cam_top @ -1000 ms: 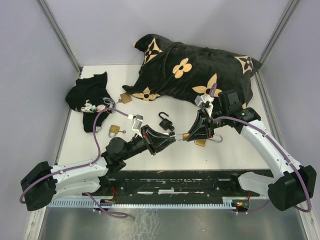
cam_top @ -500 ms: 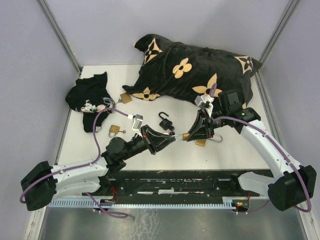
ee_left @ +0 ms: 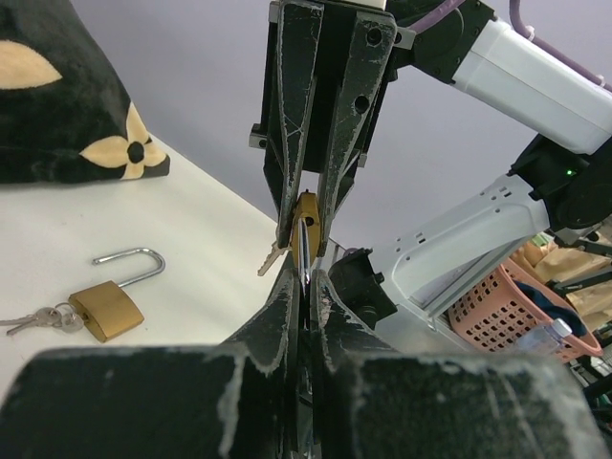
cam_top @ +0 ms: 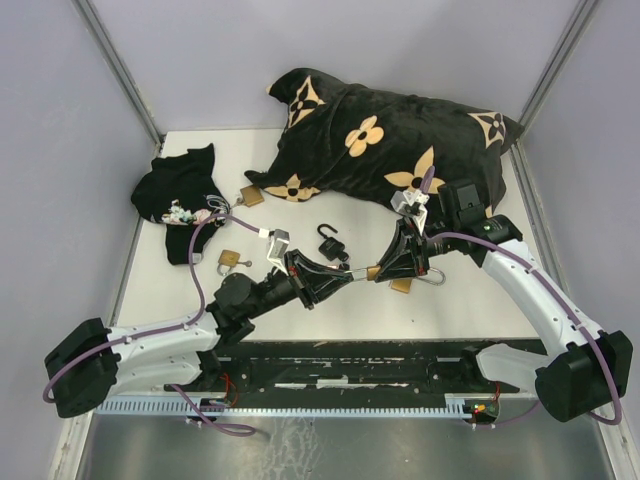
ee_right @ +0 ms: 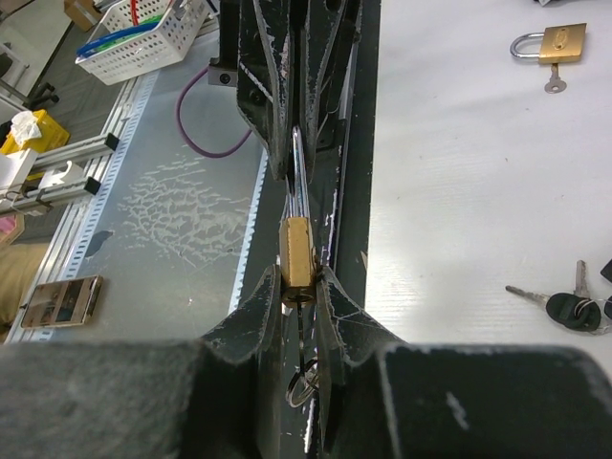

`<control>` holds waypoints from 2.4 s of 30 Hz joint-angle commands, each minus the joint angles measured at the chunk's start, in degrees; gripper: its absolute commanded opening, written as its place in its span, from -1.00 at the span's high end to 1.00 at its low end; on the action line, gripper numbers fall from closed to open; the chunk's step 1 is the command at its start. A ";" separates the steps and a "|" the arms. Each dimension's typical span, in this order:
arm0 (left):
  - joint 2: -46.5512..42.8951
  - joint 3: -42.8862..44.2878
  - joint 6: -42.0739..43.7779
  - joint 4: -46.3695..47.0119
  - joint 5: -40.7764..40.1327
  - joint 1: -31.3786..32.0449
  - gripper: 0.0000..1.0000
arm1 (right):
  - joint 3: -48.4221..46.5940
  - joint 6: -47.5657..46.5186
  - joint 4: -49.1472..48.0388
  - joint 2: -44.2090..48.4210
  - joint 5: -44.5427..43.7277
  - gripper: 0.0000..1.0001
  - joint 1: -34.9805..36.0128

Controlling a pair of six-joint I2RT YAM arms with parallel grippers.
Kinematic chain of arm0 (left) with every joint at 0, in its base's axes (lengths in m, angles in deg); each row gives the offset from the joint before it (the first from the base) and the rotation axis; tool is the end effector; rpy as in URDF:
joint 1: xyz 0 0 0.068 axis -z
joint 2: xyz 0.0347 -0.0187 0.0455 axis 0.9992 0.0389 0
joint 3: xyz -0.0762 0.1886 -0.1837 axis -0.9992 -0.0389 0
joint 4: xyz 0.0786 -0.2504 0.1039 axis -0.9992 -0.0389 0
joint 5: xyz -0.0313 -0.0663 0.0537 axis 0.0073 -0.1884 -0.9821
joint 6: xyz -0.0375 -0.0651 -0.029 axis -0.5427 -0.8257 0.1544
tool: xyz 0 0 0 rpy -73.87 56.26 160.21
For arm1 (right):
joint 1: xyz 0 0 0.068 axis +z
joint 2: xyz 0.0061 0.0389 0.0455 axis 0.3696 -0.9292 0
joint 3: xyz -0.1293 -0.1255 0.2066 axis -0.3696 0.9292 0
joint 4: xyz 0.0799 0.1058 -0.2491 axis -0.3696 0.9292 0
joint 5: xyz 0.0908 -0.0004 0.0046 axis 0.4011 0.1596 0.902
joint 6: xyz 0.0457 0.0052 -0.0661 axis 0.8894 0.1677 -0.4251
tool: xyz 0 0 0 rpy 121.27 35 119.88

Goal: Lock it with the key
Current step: Lock the lock.

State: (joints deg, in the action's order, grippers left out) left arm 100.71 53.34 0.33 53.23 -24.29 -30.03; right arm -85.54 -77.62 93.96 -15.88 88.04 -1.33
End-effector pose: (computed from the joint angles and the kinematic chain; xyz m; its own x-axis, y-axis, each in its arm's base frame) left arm 0.1275 -0.2263 0.2607 -0.4585 -0.4231 -0.7815 0.8193 0.1394 -0.5561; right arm 0.2073 0.1495 0.3099 -0.4130 -0.2366 -0.8795 -0.8848 -0.1244 0.4490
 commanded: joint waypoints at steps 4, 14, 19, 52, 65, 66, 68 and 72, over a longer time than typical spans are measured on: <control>1.69 3.30 4.02 3.13 4.36 1.28 0.94 | -0.23 -0.81 -1.84 0.47 1.91 0.96 0.28; 4.96 4.44 -0.19 3.60 5.82 1.31 0.94 | 0.03 -3.01 -0.73 1.67 4.94 0.96 0.55; 8.76 7.35 -4.61 2.12 7.70 1.20 0.94 | -0.07 -5.31 0.84 2.16 4.44 0.96 0.61; 9.24 5.28 -4.67 -5.39 14.86 0.95 0.94 | -1.81 -2.27 -0.12 2.55 3.52 0.96 -2.35; 11.85 5.53 -4.00 -4.97 20.43 1.99 0.94 | -0.40 4.23 -6.07 2.23 3.56 0.96 -3.66; 12.42 5.69 -4.24 -4.41 20.29 1.96 0.94 | -0.29 4.20 -6.10 2.13 3.64 0.96 -3.66; 13.92 6.07 -4.92 -2.35 20.07 2.01 0.94 | -0.16 4.28 -6.25 2.01 3.61 0.96 -3.67; 16.29 7.55 -5.11 1.02 18.55 2.22 0.94 | 0.30 5.01 -6.97 1.72 3.39 0.96 -3.49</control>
State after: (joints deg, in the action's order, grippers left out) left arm 113.69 59.07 -2.34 54.17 -12.12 -31.04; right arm -84.43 -73.14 97.61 -13.85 87.52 -6.12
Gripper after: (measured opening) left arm 0.064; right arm 0.209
